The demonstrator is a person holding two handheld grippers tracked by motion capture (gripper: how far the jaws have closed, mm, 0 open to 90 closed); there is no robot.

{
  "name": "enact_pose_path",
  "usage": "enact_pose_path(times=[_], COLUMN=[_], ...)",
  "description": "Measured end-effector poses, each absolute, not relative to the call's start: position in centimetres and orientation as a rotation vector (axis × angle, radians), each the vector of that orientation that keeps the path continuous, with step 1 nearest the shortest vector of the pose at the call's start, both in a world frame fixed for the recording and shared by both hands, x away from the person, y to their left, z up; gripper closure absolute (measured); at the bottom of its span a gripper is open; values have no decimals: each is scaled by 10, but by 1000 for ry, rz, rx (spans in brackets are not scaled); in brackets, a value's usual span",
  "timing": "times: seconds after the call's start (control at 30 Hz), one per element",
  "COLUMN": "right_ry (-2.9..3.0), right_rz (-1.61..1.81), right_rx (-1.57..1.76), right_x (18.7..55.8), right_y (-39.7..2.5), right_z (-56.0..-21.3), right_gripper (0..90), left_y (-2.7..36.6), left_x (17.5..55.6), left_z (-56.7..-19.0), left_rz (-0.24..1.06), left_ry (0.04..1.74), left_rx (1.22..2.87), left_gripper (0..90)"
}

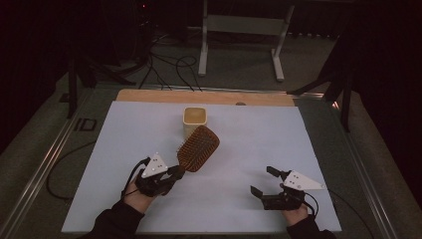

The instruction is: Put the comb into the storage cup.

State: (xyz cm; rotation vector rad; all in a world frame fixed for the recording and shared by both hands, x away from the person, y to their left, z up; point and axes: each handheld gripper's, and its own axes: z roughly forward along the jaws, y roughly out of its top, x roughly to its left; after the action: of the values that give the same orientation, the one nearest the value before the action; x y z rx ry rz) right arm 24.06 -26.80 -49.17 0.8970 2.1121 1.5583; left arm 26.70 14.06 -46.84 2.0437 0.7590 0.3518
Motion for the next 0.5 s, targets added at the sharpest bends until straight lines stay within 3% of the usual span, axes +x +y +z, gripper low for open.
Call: enact_pose_path(times=[0.5], right_ry=[2075], right_rz=[1519], right_rx=[932], right_x=[238], right_y=[-268], right_z=[-480], right_gripper=[78], left_y=[142], left_x=[268], left_z=[-476], left_rz=[361], left_ry=[773], left_rx=[2047], left_gripper=[738])
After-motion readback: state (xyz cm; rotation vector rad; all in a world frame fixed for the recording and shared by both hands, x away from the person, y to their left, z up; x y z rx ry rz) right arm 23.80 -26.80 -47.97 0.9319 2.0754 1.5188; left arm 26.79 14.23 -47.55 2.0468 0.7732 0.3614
